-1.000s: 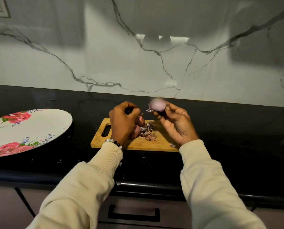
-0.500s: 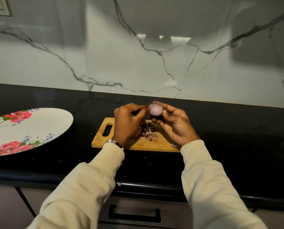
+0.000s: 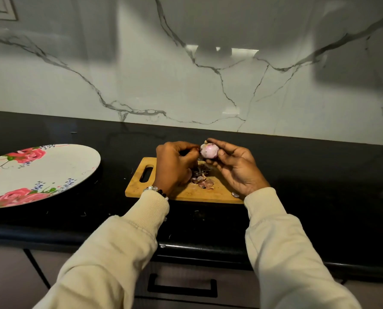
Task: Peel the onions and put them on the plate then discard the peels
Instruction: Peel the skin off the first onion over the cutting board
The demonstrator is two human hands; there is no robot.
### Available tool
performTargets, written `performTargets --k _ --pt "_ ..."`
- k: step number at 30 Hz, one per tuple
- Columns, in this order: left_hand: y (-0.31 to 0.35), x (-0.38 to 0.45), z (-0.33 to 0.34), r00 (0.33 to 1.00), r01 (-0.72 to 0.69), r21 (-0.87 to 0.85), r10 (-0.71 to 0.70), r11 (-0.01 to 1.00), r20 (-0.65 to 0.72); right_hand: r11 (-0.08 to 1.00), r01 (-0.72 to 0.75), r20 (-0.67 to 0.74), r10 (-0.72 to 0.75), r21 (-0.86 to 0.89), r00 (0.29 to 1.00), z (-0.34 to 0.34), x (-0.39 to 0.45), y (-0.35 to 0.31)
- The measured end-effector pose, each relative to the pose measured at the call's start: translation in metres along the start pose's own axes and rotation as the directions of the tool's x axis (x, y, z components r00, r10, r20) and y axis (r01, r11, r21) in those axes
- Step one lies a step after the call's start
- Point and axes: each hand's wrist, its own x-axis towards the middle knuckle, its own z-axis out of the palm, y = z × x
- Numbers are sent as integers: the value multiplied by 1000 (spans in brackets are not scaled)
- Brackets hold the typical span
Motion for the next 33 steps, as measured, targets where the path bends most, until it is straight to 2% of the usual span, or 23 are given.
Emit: performTargets --k 5,8,10,13,17,21,25,33 --pt "9 -3 2 989 129 -233 -141 964 -36 999 15 17 -16 30 1000 0 0 -1" --pt "9 -3 0 991 125 -281 -131 952 -1 997 34 7 -34 71 999 0 0 -2" --pt "7 -4 0 995 103 -208 -99 973 29 998 36 -4 -36 59 999 -1 0 -2" --pt "4 -5 2 999 -51 28 51 998 10 999 28 -12 -27 18 1000 -1 0 -1" --pt "-2 -3 1 977 -210 250 215 945 6 1000 21 -39 -22 -23 999 0 2 2" --pt "-5 -2 2 963 -255 374 269 892 17 998 22 -44 -25 -58 999 2 3 3" --pt "-4 -2 3 967 -242 381 255 892 17 998 18 -35 -20 -54 999 3 2 2" --pt "2 -1 1 997 -60 170 67 984 -34 999 12 30 -13 44 999 3 -2 -2"
